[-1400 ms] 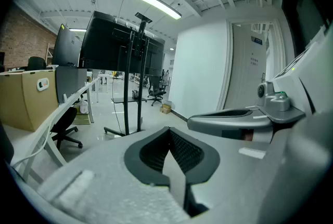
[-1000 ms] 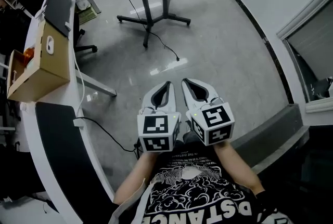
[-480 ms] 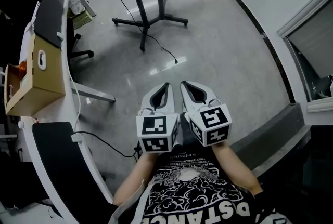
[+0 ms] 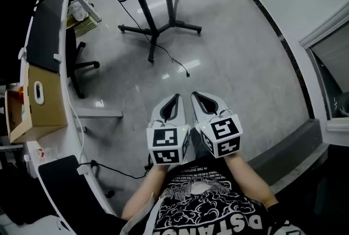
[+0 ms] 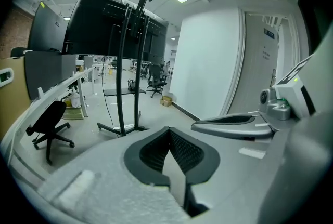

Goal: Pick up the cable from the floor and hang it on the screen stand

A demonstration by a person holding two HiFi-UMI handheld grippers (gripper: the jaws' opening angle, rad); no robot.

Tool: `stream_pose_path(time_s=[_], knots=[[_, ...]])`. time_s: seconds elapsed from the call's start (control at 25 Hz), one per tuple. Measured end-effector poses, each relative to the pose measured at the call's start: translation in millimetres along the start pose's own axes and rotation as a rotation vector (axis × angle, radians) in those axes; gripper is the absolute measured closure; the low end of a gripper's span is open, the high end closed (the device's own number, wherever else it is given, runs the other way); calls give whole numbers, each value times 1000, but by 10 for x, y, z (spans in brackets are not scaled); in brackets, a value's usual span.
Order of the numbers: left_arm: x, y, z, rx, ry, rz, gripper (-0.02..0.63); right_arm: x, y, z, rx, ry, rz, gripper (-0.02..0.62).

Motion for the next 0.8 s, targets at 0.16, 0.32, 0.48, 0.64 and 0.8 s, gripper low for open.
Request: stream_pose_path(time_s=[0.16, 0.32, 0.48, 0.64, 0.8], knots=[[98, 55, -449, 2, 32, -9, 607, 162, -330, -254, 8, 26, -15, 591], [213, 101, -805, 4, 60, -16, 607, 363, -589, -473, 14, 42, -34, 591], [298, 105, -1120, 3, 79, 11, 607, 444, -830, -643, 42, 75, -35, 591], [281, 111, -1361, 9, 106, 24, 607, 470, -1014, -811, 60, 109, -32, 591], [203, 202, -1550, 25, 130, 43, 607, 490, -1109, -986, 66, 123, -25, 591]])
Point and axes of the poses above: the fingertips, and each gripper's own axes: z backward along the fingers, y to its left, x out of its top, the point moved 6 cm from there along z, backward along the fingers, and after that the axes turned 14 degrees about -z, right-handed, at the moved point
